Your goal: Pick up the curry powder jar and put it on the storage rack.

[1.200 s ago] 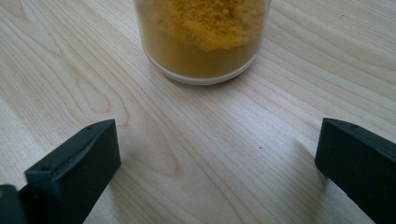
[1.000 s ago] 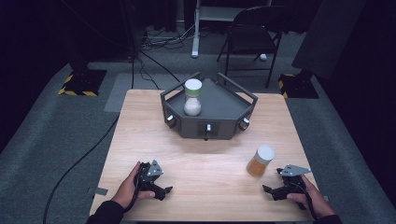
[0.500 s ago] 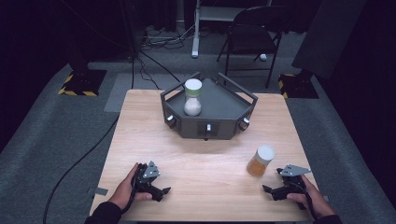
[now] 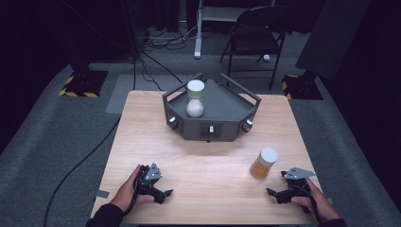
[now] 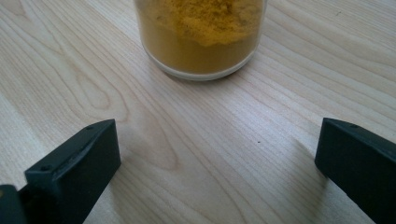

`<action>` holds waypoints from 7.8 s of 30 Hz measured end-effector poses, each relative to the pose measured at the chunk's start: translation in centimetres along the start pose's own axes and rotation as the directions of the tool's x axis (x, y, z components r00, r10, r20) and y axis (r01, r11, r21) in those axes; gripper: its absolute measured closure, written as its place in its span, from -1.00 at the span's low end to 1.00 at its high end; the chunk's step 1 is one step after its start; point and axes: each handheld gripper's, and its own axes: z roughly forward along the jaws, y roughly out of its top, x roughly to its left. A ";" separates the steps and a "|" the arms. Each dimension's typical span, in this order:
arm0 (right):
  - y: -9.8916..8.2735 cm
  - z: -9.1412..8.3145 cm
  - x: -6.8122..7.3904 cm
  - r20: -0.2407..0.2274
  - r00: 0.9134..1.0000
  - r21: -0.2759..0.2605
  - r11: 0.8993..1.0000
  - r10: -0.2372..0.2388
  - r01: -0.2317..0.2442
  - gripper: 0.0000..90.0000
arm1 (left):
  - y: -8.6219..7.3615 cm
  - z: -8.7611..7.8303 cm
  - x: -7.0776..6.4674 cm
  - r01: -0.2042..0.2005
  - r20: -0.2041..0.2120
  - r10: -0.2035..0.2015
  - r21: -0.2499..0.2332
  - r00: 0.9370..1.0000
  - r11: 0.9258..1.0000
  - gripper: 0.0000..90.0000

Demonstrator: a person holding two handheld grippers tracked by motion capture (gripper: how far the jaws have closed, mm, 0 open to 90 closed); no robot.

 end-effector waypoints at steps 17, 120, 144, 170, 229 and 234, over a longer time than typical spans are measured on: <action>0.0 -0.1 0.3 0.013 1.000 -0.002 1.000 -0.001 0.001 -1.00 | 0.0 0.0 0.1 -0.006 0.004 0.006 -0.001 1.000 1.000 -0.99; 1.8 1.5 4.4 0.112 0.980 -0.385 0.916 0.167 -0.112 -0.24 | 0.0 0.1 0.1 -0.007 0.005 0.007 -0.002 1.000 1.000 -0.99; 3.1 0.3 5.2 0.172 0.969 -0.389 0.916 0.179 -0.100 -0.24 | 0.0 0.1 0.2 -0.007 0.005 0.007 -0.002 1.000 1.000 -0.99; 10.0 -1.2 4.5 0.199 0.963 -0.413 0.907 0.181 -0.084 -0.24 | 0.0 0.1 0.1 -0.006 0.005 0.006 -0.002 1.000 1.000 -0.99; 25.0 3.1 4.1 0.270 0.949 -0.415 0.909 0.163 -0.038 -0.24 | 0.1 0.1 0.1 -0.006 0.005 0.006 0.000 1.000 1.000 -0.99; 25.3 4.4 3.8 0.262 0.948 -0.413 0.909 0.179 -0.058 -0.24 | 0.1 0.1 0.1 -0.006 0.005 0.006 0.000 1.000 1.000 -0.99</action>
